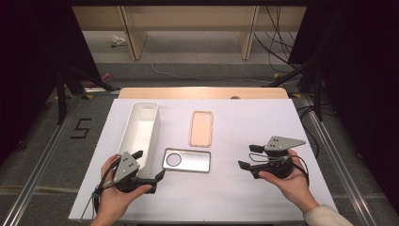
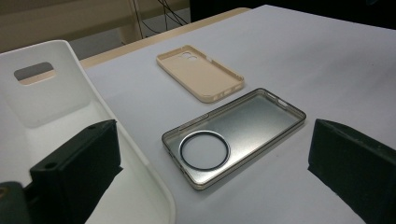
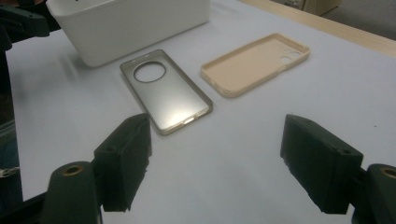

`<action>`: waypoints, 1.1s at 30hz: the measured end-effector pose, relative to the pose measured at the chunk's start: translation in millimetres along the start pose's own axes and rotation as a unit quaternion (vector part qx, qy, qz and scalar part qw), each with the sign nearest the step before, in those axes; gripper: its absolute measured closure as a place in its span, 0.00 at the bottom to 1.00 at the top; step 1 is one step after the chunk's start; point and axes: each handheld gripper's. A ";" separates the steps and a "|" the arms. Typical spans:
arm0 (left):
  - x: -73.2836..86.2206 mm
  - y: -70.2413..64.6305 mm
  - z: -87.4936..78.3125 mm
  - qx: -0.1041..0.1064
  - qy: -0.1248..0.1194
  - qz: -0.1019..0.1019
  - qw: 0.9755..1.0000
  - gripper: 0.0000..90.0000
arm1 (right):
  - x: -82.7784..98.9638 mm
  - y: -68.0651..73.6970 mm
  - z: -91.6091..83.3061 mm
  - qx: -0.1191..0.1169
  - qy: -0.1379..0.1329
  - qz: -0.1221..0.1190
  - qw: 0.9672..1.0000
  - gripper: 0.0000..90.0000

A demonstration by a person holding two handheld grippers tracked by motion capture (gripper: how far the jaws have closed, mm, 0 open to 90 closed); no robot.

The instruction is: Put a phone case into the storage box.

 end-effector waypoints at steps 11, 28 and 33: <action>-0.4 -0.5 1.1 0.001 -0.001 -0.001 1.000 0.03 | -4.1 0.1 24.5 -0.003 0.031 -0.016 0.999 0.63; -1.2 -0.5 -0.9 0.004 -0.004 0.000 1.000 0.03 | -27.0 -0.5 123.9 -0.025 0.143 -0.059 0.988 1.00; -0.9 0.2 -1.0 0.002 -0.005 -0.003 1.000 0.03 | -29.2 -1.0 146.2 -0.024 0.160 -0.064 0.985 1.00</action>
Point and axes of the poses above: each handheld gripper's, and its own axes: z roughly forward along the jaws, x roughly out of its underside, y roughly to its left, and after that the axes turned 7 degrees about -y, right-handed
